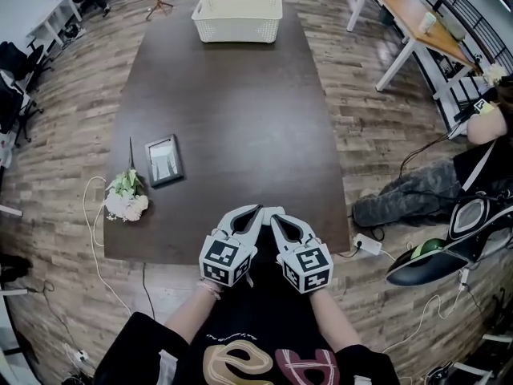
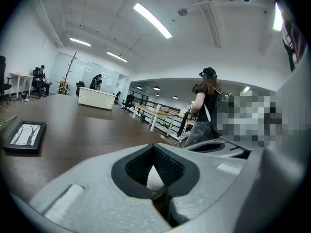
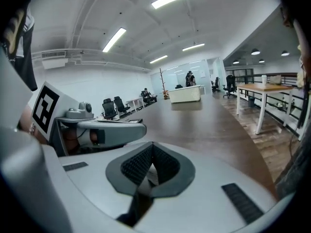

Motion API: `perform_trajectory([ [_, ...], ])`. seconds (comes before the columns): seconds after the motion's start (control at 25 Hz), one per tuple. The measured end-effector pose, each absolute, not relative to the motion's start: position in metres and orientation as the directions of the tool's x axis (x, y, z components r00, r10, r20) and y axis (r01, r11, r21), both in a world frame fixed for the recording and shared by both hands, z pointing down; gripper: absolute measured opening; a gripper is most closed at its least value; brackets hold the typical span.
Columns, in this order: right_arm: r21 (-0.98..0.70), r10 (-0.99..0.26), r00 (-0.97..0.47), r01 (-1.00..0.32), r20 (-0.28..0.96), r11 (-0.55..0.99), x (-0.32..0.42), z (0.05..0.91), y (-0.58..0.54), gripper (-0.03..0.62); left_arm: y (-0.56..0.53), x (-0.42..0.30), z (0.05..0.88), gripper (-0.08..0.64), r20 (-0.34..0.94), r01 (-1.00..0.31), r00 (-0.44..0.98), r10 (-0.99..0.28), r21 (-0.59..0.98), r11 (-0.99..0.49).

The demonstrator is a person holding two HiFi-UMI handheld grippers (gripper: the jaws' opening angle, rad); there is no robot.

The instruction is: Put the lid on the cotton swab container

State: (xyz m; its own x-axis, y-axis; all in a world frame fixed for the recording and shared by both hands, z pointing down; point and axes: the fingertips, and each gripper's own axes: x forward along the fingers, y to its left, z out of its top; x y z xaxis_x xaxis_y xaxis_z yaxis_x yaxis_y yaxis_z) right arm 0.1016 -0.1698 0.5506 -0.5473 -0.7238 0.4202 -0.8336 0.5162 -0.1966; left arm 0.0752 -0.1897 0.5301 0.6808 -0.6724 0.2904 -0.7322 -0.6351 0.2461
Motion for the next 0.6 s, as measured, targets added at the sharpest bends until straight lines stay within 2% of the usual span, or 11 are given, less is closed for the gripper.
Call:
perform_trajectory([
  [0.28, -0.266, -0.815, -0.483, -0.871, 0.319, 0.412, 0.118, 0.520, -0.159, 0.008, -0.174, 0.057, 0.495, 0.005, 0.208, -0.699, 0.714, -0.668, 0.250, -0.670],
  [0.44, -0.267, -0.825, -0.473, -0.876, 0.310, 0.402, 0.116, 0.517, -0.145, 0.008, -0.156, 0.045, 0.492, 0.005, 0.216, -0.678, 0.735, -0.642, 0.210, -0.705],
  [0.6, -0.268, -0.873, -0.399, -0.906, 0.281, 0.327, 0.120, 0.511, -0.135, 0.008, -0.142, 0.035, 0.494, 0.005, 0.226, -0.665, 0.746, -0.626, 0.203, -0.719],
])
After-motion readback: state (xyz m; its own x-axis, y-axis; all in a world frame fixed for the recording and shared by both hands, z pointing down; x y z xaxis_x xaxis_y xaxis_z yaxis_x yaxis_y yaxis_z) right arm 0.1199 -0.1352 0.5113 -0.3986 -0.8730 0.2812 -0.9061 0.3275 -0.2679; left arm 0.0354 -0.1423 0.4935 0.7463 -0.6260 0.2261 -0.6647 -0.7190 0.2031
